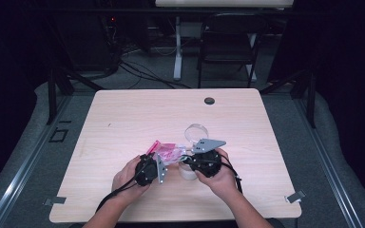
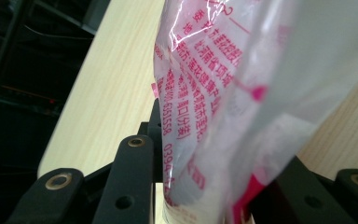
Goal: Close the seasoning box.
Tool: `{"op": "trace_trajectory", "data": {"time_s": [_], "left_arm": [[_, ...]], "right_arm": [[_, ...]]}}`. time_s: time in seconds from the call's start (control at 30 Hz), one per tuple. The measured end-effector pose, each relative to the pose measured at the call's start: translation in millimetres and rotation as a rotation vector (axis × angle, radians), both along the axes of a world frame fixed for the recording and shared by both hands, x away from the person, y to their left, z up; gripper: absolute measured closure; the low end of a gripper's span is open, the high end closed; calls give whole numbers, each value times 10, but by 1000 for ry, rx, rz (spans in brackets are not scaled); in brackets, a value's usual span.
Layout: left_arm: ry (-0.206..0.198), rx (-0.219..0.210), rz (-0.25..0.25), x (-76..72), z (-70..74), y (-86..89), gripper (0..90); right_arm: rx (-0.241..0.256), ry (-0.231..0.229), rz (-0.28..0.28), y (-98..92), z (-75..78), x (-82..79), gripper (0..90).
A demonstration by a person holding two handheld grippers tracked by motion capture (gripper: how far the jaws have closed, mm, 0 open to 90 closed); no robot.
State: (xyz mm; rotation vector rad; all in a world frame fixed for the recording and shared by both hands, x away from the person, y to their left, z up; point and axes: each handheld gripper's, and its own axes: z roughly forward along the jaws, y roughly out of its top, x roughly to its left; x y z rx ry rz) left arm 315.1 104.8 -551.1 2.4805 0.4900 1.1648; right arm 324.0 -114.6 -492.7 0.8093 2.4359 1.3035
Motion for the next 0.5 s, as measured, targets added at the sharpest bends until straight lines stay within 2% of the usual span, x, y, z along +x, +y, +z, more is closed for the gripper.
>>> {"op": "trace_trajectory", "data": {"time_s": [0.1,0.17,0.3,0.5], "left_arm": [[28,-33,3,23,-18,21,714],[50,-71,3,39,-38,26,715],[87,-103,-1,68,-45,42,719],[112,-136,-4,85,-51,68,725]], "right_arm": [[19,0,0,-15,8,7,864],[25,3,3,-24,11,13,850],[38,-1,4,-24,15,14,788],[52,-8,-5,-20,12,22,616]]}}
